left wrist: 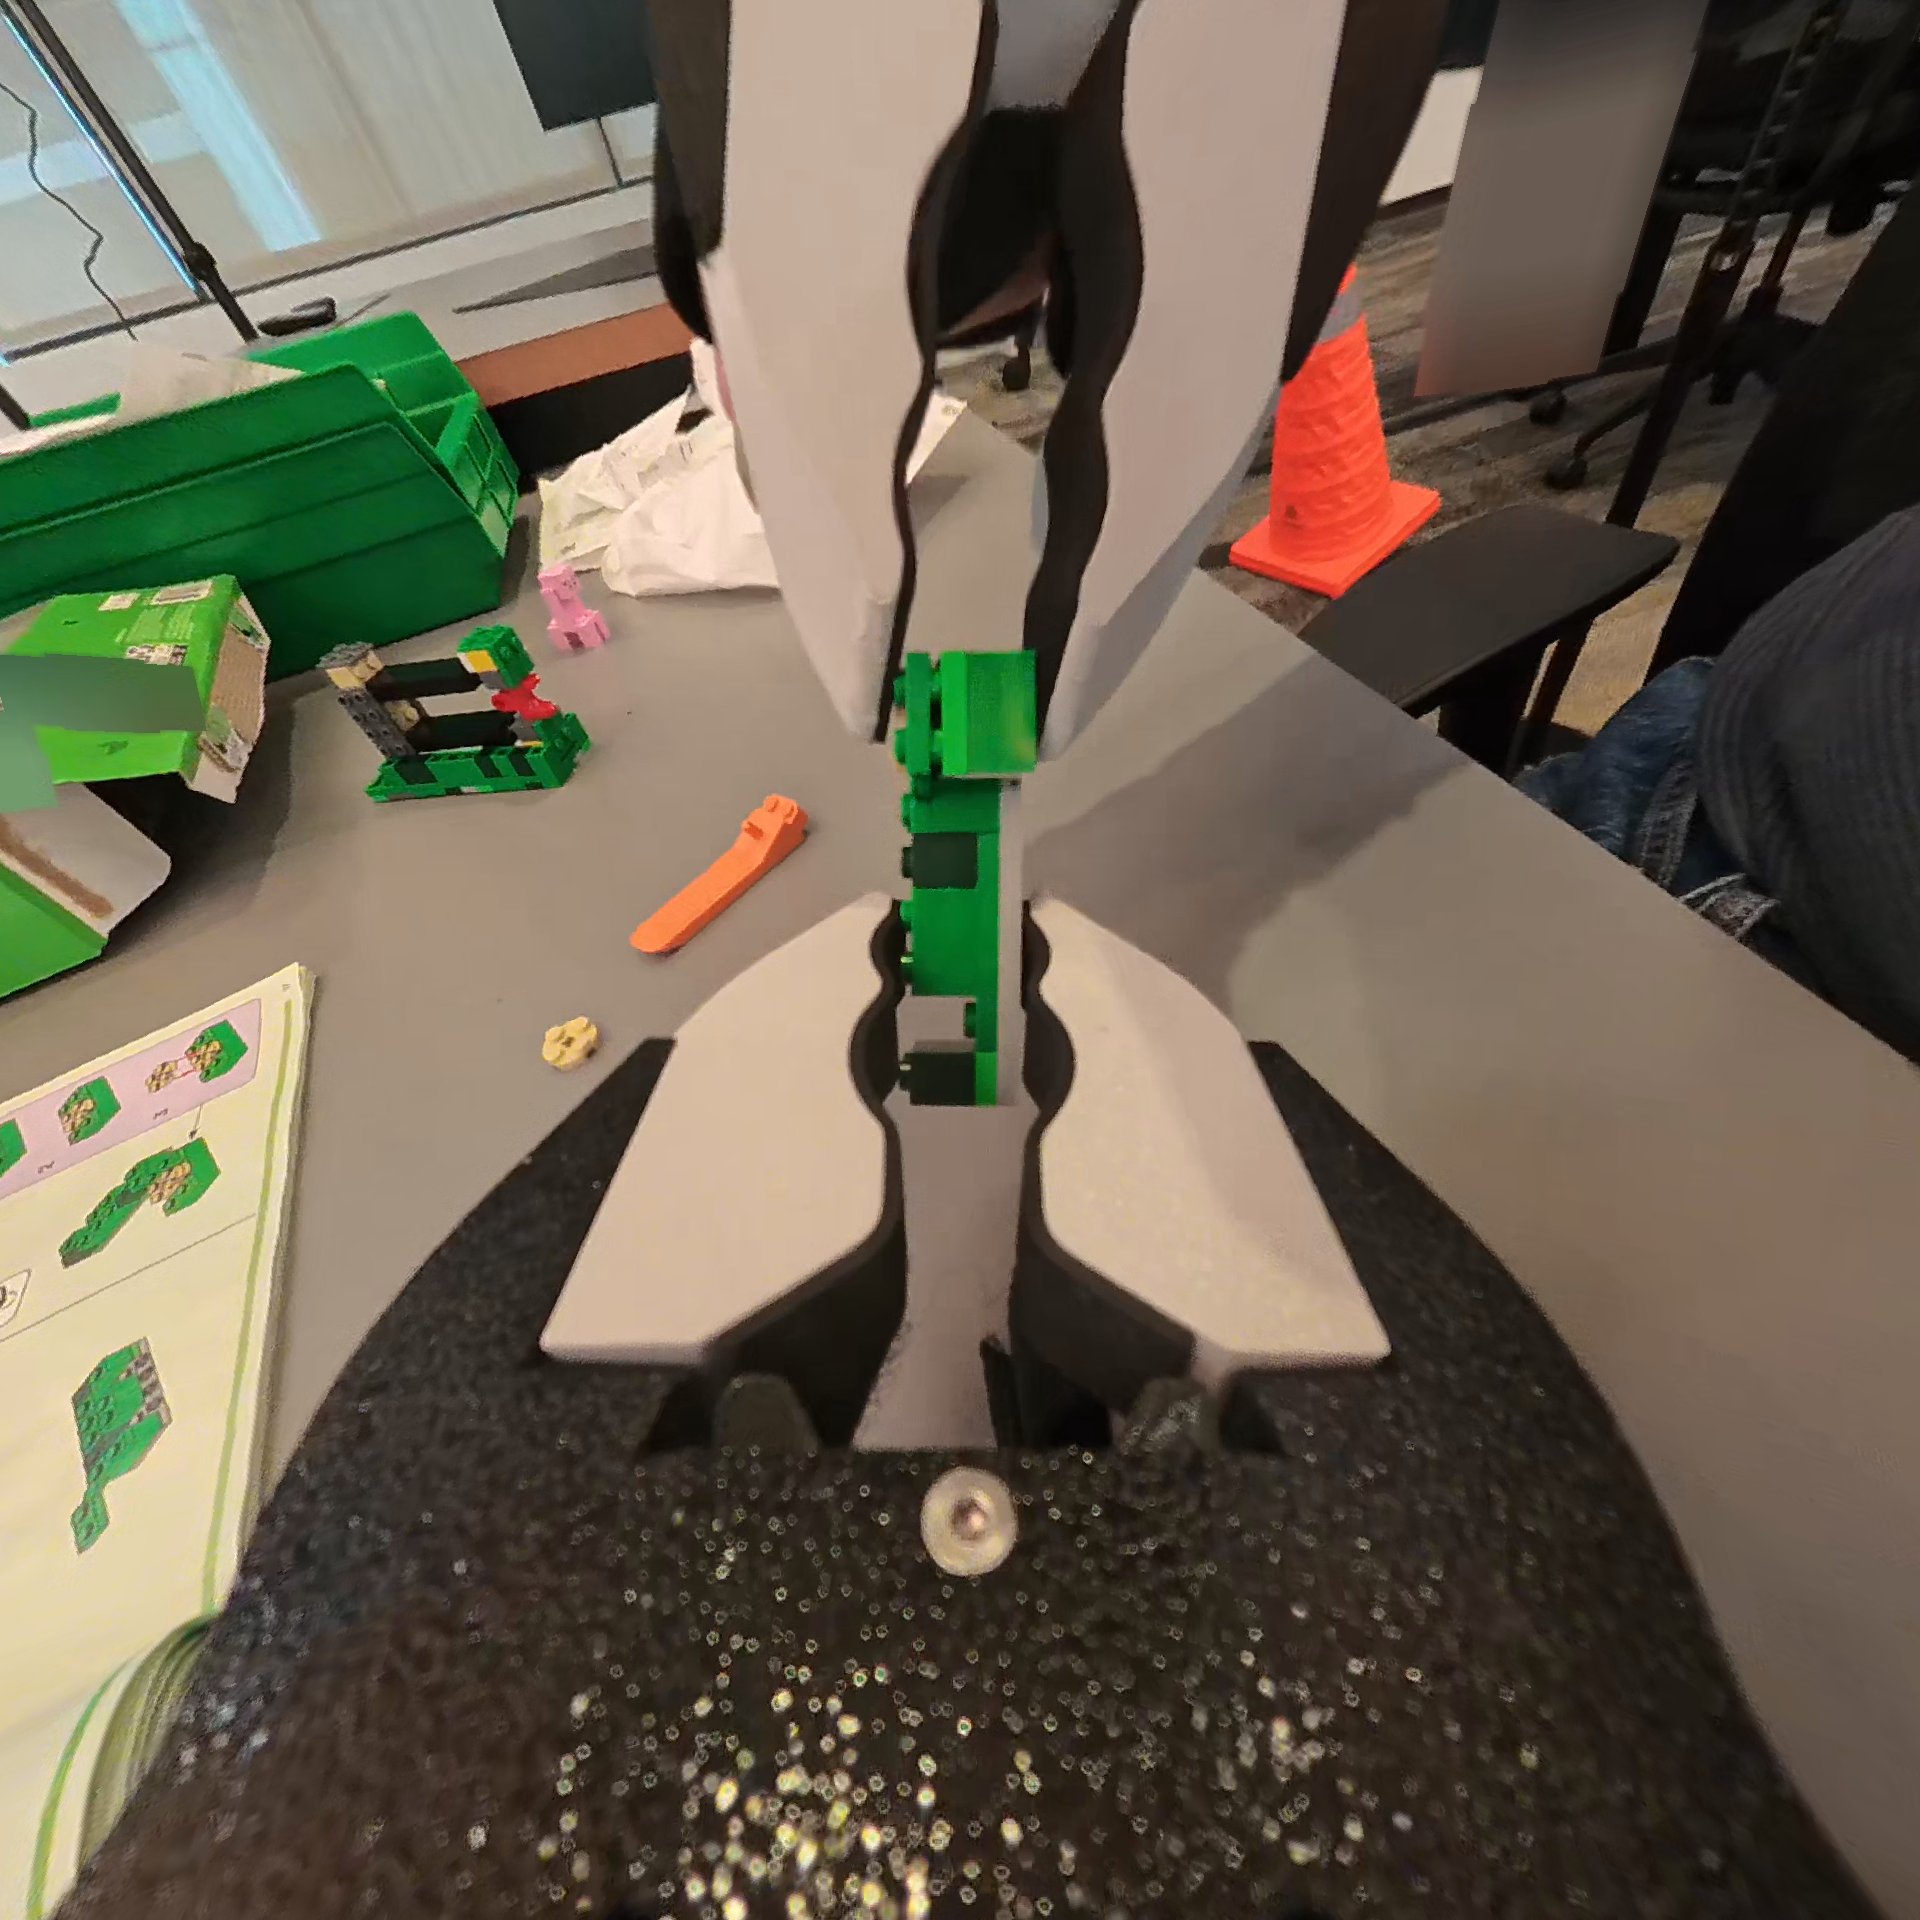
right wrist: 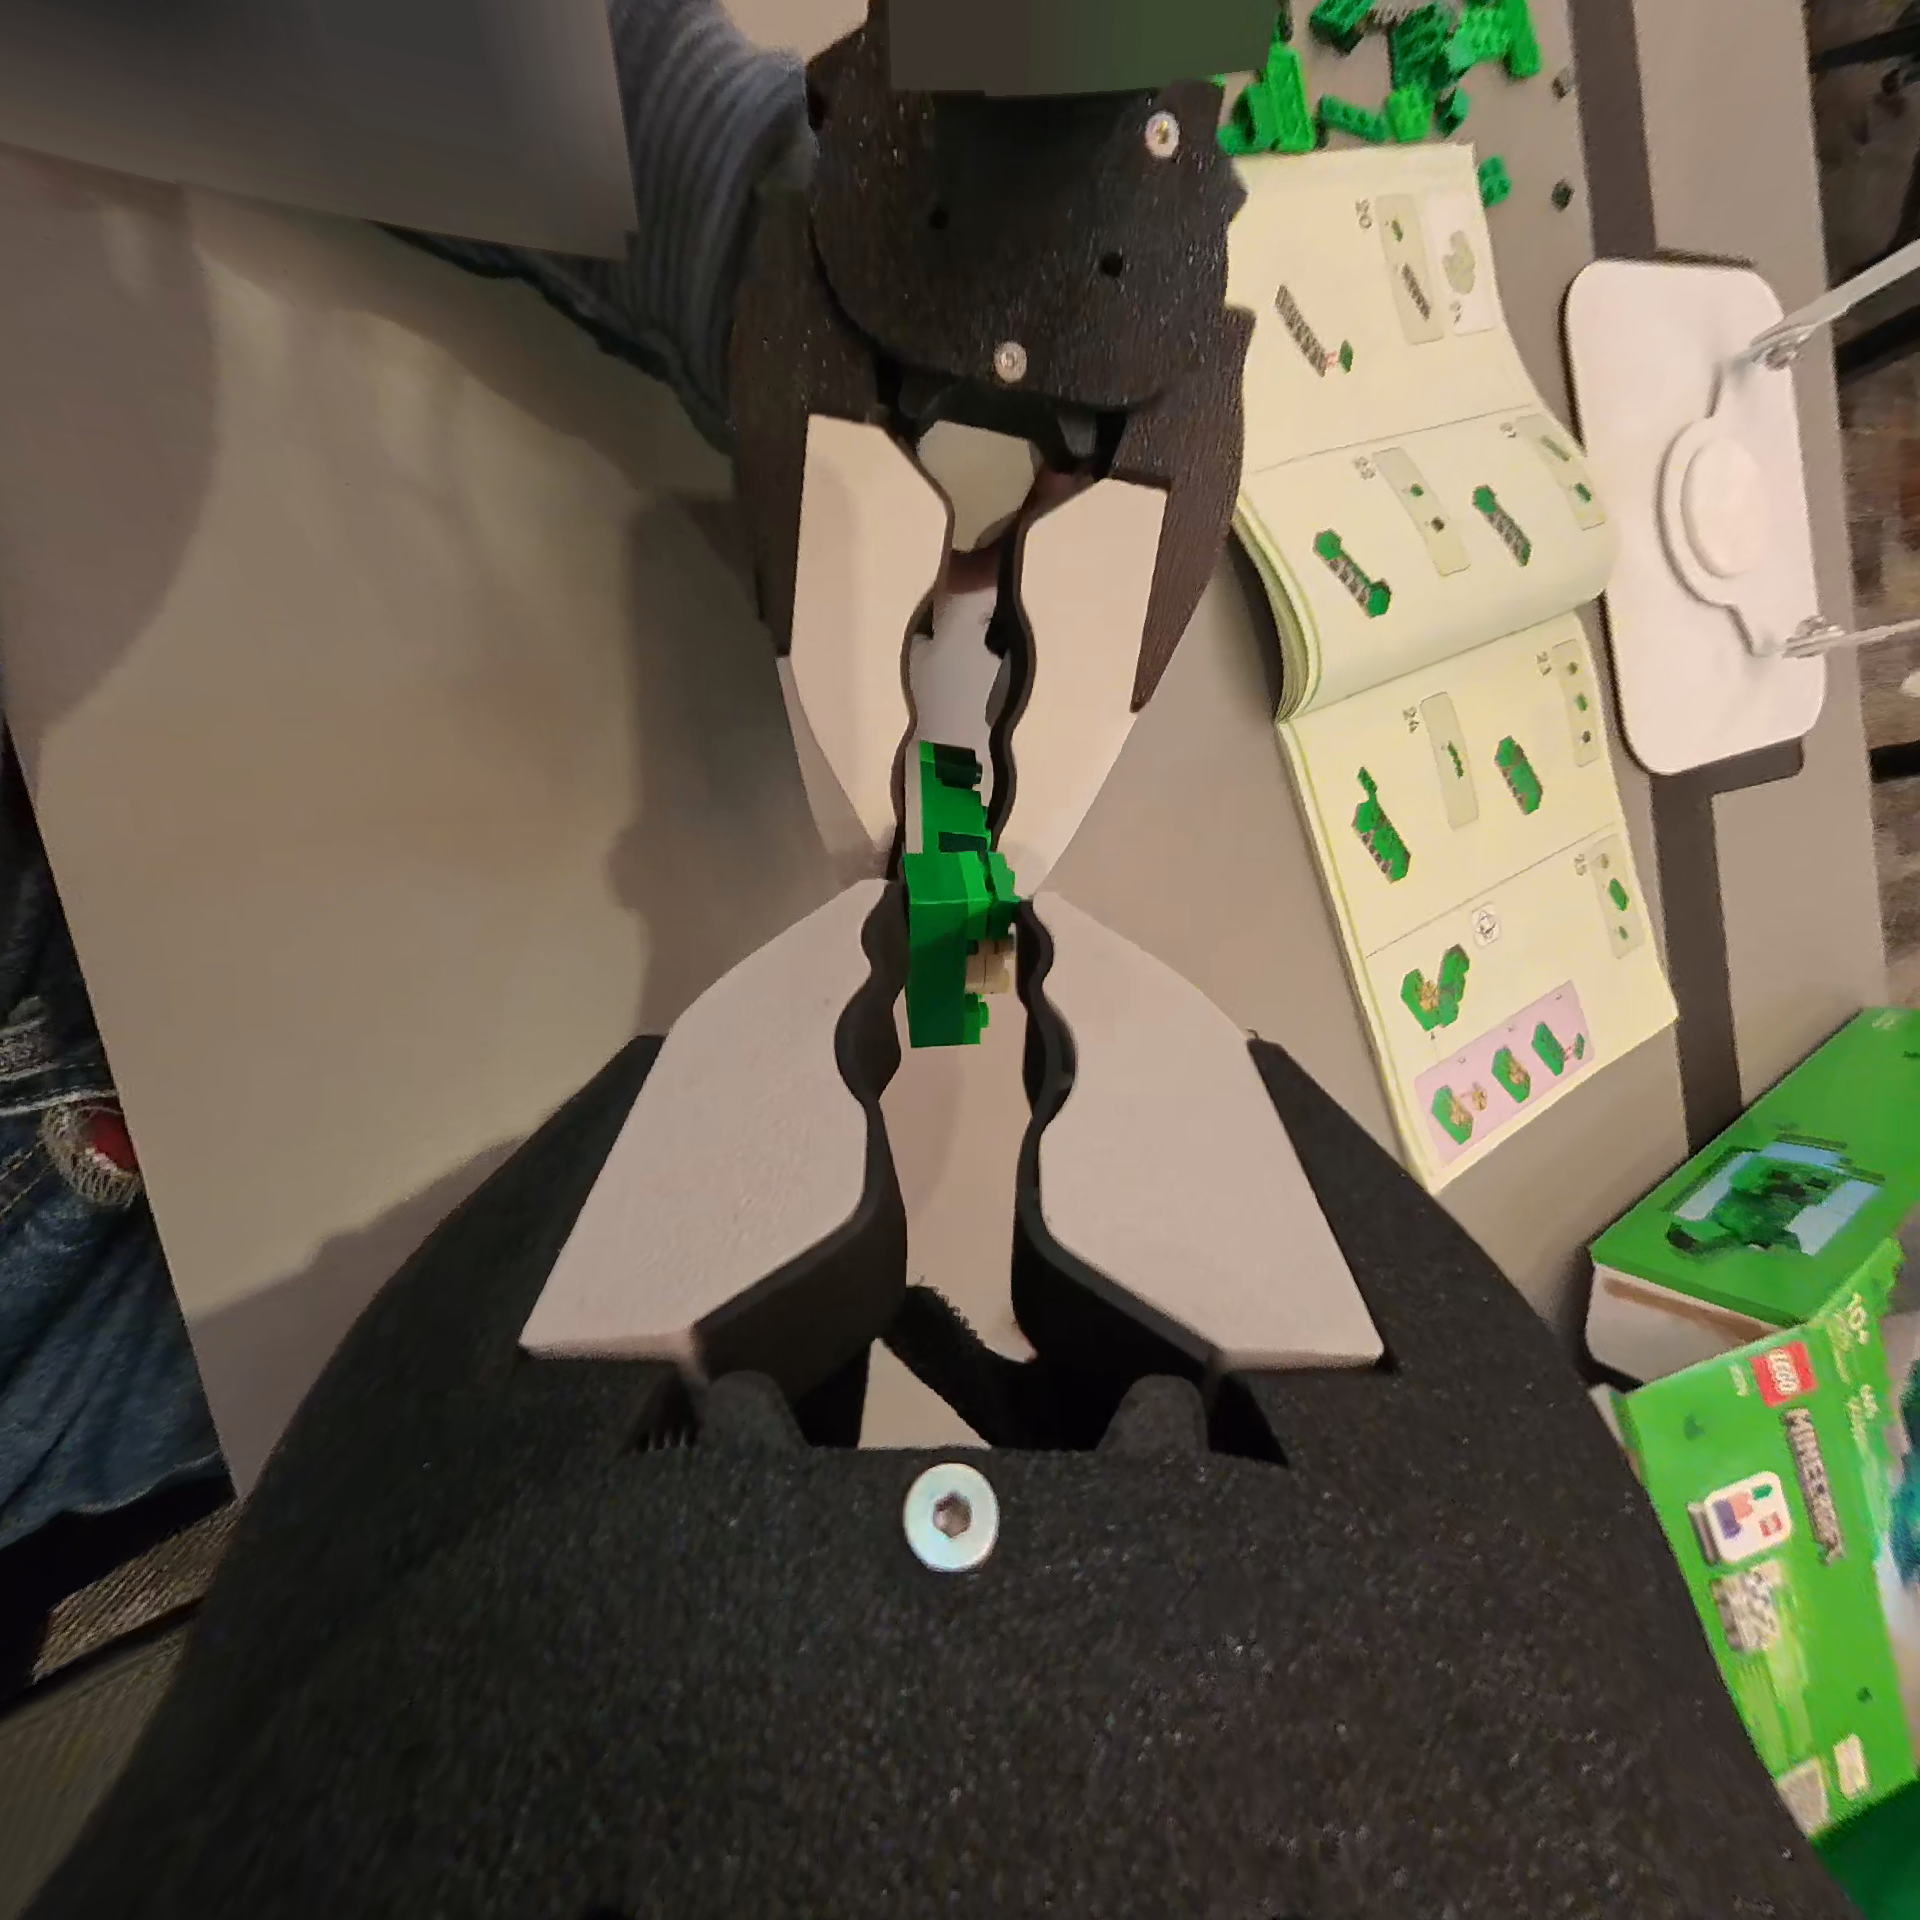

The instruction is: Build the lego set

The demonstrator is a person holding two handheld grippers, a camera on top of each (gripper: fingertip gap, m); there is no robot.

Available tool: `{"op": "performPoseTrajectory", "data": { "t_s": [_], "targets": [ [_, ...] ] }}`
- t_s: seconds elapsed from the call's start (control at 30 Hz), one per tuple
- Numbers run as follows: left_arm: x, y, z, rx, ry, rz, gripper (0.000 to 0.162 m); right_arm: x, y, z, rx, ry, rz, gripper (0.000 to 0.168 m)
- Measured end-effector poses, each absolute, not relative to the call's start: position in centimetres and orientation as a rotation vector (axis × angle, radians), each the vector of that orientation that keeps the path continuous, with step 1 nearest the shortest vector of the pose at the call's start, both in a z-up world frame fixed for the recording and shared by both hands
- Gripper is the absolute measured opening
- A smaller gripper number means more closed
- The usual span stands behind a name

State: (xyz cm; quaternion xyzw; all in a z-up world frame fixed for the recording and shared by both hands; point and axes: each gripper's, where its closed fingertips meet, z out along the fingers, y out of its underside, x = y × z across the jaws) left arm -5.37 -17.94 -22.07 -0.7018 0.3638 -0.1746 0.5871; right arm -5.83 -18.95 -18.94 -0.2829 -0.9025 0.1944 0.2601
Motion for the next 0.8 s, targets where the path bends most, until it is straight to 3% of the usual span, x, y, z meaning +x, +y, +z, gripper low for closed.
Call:
{"op": "performPoseTrajectory", "data": {
  "t_s": [0.27, 0.4, 0.8],
  "targets": [
    [-5.2, -17.8, -23.1, -1.695, 0.869, -0.408, 0.019, -5.9, -18.3, -19.8, -0.751, -2.428, 0.405, 0.030],
    [-5.3, -17.8, -23.3, -1.710, 0.876, -0.397, 0.019, -5.7, -18.6, -20.3, -0.698, -2.446, 0.386, 0.021],
    [-4.9, -18.0, -23.1, -1.689, 0.889, -0.426, 0.019, -5.3, -18.8, -20.2, -0.638, -2.450, 0.413, 0.019]
  ]
}}
